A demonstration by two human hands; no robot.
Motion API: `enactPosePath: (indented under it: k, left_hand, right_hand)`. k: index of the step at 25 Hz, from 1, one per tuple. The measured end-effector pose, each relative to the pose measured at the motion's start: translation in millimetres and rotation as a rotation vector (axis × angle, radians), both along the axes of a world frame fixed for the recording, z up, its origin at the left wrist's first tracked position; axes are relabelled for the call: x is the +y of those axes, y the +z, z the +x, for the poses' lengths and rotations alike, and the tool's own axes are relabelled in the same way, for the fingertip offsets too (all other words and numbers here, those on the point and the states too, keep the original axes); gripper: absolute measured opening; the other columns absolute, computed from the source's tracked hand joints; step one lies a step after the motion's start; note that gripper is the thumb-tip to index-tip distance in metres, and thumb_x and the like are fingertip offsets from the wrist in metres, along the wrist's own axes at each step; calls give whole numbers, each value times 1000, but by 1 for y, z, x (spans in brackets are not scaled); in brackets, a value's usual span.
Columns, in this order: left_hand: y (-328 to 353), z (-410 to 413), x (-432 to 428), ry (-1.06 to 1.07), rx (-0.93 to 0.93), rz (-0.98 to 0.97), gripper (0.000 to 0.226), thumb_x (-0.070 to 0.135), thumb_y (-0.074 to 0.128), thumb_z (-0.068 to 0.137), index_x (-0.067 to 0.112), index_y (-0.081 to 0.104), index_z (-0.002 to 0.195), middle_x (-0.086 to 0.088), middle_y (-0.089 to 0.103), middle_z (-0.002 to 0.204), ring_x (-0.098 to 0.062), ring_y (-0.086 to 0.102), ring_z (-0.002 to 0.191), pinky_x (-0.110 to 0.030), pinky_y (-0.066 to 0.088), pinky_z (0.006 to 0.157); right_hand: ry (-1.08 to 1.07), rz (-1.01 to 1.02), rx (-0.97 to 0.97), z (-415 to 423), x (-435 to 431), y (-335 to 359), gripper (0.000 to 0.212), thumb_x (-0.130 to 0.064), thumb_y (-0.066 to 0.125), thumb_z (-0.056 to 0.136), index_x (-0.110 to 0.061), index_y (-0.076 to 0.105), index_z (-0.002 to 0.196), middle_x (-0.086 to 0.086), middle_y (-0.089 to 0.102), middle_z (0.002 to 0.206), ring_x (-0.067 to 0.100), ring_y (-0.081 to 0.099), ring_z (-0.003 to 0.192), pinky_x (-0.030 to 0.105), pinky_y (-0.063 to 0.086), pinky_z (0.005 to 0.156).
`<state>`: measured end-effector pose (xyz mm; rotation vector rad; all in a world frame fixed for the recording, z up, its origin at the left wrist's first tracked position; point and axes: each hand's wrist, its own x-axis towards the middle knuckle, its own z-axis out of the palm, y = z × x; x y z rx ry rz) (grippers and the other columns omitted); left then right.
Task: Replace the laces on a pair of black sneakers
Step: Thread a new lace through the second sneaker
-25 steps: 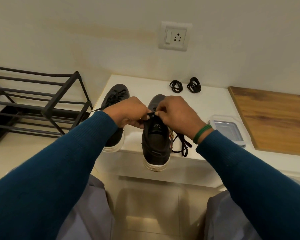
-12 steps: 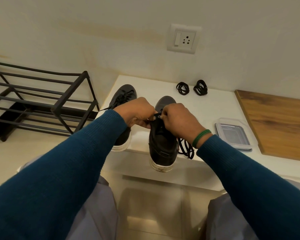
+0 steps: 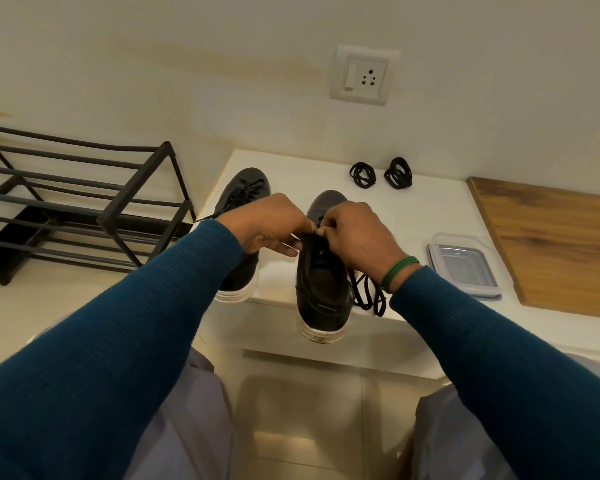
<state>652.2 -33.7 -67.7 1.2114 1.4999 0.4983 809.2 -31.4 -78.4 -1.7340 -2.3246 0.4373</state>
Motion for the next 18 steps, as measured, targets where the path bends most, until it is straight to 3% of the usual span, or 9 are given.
enactPosePath:
  k: [3,6,10,12,14,15,16,17,18]
  left_hand:
    - [-4,-4,4,2,-38,2,26,28,59,100,6,72,103,-8,74,91,-16,71,78,-34,62,79]
    - [-11,1,1,-10,0,61,11,11,61,96,9,72,91,-6,72,84,-13,67,74,-27,61,70]
    - [-7,10,0,-53,152,188,17,6,52,98,3,69,95,-13,72,100,-24,70,92,-34,61,78]
    - [4,11,10,270,-122,285,22,5,41,103,-3,61,99,-19,68,108,-32,72,92,-41,61,79]
    - [21,1,22,640,-761,295,21,8,34,105,4,54,98,-14,66,95,-27,73,73,-40,61,65]
    - [26,-7,24,720,-898,345,18,10,36,103,7,53,100,-8,65,84,-20,67,60,-33,56,55]
    - [27,-17,26,703,-825,440,16,13,40,100,10,55,102,-1,65,75,-14,58,54,-28,48,48]
    - [27,-25,25,582,-538,571,16,18,44,98,15,59,103,5,66,71,-10,54,53,-24,43,48]
    - [23,-28,20,360,-92,701,17,25,47,97,20,63,103,10,68,73,-7,56,58,-23,44,53]
  right_hand:
    - [-3,69,117,6,-2,-3,8,-21,68,92,-17,64,98,-1,64,86,16,61,79,30,48,68]
    - [140,66,135,12,0,-3,11,-20,66,93,-17,64,103,-1,67,93,17,62,87,31,51,76]
    - [179,-23,150,20,7,-2,16,-19,62,96,-23,71,109,-10,63,101,10,60,95,20,46,78]
    - [181,-65,151,24,9,-2,23,-17,60,98,-25,70,117,-11,60,103,7,56,95,11,37,71]
    - [210,-53,98,27,11,0,26,-15,57,99,-24,68,121,-6,63,110,7,54,96,10,35,70]
    - [220,-36,78,28,11,1,25,-17,56,101,-23,68,122,-2,64,113,10,56,97,14,38,72]
    - [219,-18,65,27,10,1,25,-21,53,102,-23,68,122,2,63,114,15,56,100,21,42,78]
    - [211,-3,49,26,8,1,25,-27,49,104,-24,68,121,4,60,112,20,56,102,29,44,84]
    - [199,11,30,25,6,0,28,-36,45,104,-27,67,119,3,56,108,22,53,102,36,44,87]
